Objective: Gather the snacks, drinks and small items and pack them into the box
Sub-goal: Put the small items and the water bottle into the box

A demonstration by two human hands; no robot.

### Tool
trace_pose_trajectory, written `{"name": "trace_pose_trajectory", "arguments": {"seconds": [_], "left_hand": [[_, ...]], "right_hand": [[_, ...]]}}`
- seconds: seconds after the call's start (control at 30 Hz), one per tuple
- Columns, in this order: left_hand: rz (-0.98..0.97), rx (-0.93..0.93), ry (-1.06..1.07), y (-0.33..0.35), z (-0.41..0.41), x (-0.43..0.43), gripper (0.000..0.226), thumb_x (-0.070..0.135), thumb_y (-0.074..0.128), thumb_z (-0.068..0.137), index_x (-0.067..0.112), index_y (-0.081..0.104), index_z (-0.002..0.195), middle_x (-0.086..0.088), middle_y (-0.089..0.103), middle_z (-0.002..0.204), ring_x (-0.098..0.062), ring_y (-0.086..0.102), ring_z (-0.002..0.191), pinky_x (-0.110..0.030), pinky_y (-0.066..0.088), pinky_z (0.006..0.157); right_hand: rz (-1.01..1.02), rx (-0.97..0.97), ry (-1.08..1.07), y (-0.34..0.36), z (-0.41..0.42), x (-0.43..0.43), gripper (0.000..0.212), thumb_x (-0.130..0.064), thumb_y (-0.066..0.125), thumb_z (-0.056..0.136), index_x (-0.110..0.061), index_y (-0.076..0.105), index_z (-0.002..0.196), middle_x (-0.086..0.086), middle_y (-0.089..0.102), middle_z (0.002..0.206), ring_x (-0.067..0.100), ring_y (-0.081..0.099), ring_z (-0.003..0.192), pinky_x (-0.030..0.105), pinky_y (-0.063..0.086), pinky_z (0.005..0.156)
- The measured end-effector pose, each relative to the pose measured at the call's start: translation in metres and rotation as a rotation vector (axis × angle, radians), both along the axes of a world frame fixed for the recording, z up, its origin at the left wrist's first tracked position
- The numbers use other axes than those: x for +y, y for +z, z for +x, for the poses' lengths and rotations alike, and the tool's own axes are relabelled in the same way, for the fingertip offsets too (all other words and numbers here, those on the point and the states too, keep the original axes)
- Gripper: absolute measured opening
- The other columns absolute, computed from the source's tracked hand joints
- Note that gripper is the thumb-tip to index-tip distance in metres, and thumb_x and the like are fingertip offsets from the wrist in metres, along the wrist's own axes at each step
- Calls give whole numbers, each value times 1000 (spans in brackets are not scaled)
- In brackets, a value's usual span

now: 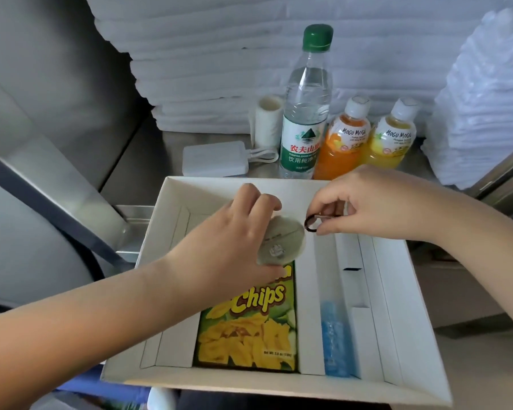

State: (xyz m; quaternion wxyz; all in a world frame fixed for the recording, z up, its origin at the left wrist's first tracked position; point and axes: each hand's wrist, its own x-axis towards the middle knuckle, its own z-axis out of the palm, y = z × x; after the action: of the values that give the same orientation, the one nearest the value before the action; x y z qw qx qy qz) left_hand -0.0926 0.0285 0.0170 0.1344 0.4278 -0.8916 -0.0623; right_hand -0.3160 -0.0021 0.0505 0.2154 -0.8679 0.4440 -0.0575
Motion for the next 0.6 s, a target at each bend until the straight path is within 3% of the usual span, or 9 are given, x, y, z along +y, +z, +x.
{"name": "trace_pose_trajectory", "arguments": {"seconds": [0.13,0.2,0.27,0.37,0.47,0.53,0.6], "left_hand": [[94,-70,-104,-26,-23,8,82,64,62,74,29,15,131,7,44,125,-9,47,108,-14,32,85],[166,-92,-122,-37,-36,8,83,63,61,75,29,10,131,4,51,122,-11,50,107,-17,37,86],[239,-93,-110,-47,-48,4,80,60,62,77,29,10,129,1,51,119,-13,53,102,-21,44,81],[337,-87,-116,-61,-63,-4,68,51,62,82,27,14,124,-3,50,117,-15,55,89,-19,41,65],[414,-53,-110,-70,-71,-8,68,53,61,82,28,17,127,-2,49,116,-11,51,79,-17,38,56],[377,-45,-129,-73,-71,-7,68,56,59,83,28,18,130,-2,49,118,-12,52,82,-19,40,60],[330,-40,-149,-72,-70,-4,67,57,55,84,25,19,131,-2,51,118,-14,56,86,-21,45,64]], "right_hand": [[-4,258,55,-6,1,1,12,-38,68,81,-36,70,93,-19,66,79,-1,56,77,17,42,62],[-50,399,85,-11,1,-1,12,-40,65,83,-36,70,94,-15,65,80,3,54,72,20,40,57],[-93,514,73,-18,-1,-4,12,-38,64,85,-33,69,94,-13,60,74,7,51,67,20,34,51],[-176,656,39,-32,-3,-7,4,-28,64,84,-26,67,85,-11,42,61,11,42,55,23,22,45],[-196,741,-13,-45,-2,-9,25,-9,61,78,-17,48,58,-5,35,56,11,31,46,21,17,44],[-222,746,-17,-48,-3,-10,37,-1,60,68,-17,32,50,-3,31,53,12,26,42,20,16,44],[-210,738,-34,-50,-3,-14,39,0,61,61,-16,28,47,-2,28,50,12,23,40,18,14,45]]}}
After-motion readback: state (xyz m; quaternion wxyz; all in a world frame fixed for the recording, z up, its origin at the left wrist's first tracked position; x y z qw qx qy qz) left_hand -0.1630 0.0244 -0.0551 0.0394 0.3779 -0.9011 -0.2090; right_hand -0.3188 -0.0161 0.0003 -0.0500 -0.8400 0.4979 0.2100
